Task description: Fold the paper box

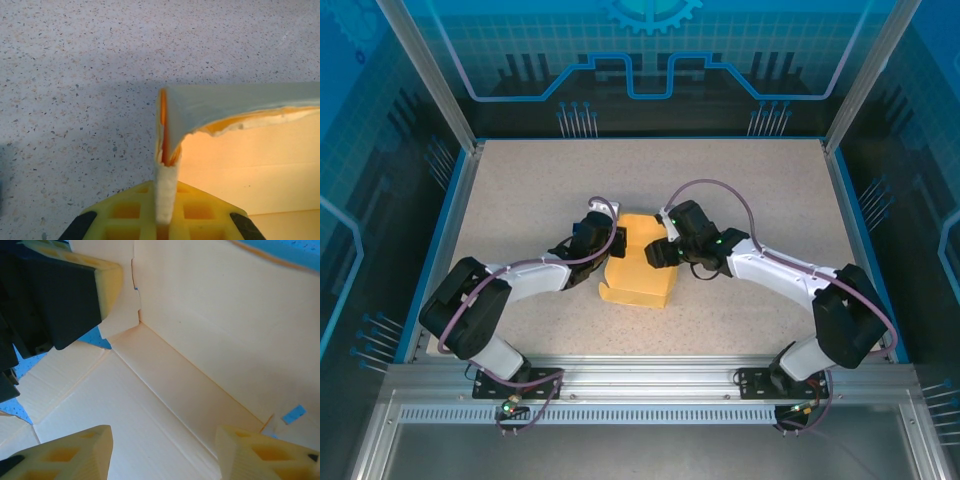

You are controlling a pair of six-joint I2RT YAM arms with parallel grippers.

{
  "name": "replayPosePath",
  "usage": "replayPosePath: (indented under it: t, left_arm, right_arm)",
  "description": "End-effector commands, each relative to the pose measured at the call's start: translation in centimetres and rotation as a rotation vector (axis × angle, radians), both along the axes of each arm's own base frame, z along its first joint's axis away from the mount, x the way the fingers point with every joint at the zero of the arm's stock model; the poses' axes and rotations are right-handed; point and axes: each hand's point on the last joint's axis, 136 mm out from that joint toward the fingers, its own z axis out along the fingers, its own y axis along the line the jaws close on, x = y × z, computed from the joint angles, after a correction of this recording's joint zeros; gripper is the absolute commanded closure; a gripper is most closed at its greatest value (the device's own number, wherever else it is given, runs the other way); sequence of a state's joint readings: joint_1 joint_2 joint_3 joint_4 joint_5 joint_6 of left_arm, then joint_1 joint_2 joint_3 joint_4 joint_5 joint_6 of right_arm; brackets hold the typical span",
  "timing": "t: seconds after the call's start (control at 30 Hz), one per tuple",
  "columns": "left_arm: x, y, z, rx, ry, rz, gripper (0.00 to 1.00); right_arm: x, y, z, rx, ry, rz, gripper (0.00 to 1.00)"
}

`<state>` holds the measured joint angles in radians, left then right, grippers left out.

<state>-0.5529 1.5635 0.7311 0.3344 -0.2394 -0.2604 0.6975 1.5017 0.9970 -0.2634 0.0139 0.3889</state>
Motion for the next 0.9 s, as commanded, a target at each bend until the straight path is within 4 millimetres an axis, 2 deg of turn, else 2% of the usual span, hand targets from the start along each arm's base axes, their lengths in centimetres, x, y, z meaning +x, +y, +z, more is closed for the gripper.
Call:
replayPosePath:
  t: [0.0, 0.2, 0.5, 0.7, 0.87]
  left_arm:
    - [-0.3, -0.2, 1.3, -0.01, -0.028, -0.011, 1.0]
    - [-0.3, 0.0, 1.3, -0.006, -0.03, -0.005, 1.0]
    - [-0.5, 0.3, 1.5, -0.009, -0.029, 0.001, 1.0]
    - [-0.6, 0.4, 1.8, -0.022, -0.03, 0.002, 1.0]
    - [-0.6, 0.4, 2.0, -0.029, -0.031, 0.0, 1.0]
  right_arm:
    - [0.5, 0.0, 1.3, 0.009, -0.031, 0.01, 0.43]
    - [-0.6, -1.2, 3.9, -0.026, -0.1, 0.062, 0.41]
    - [-3.5, -3.1, 8.4, -0.034, -0.196, 0.164, 0.4]
    - [-3.1, -7.4, 10.0, -0.047, -0.231, 0.059, 0.4]
    - [-1.4, -11.7, 8.4, 0.058, -0.159, -0.11, 0.45]
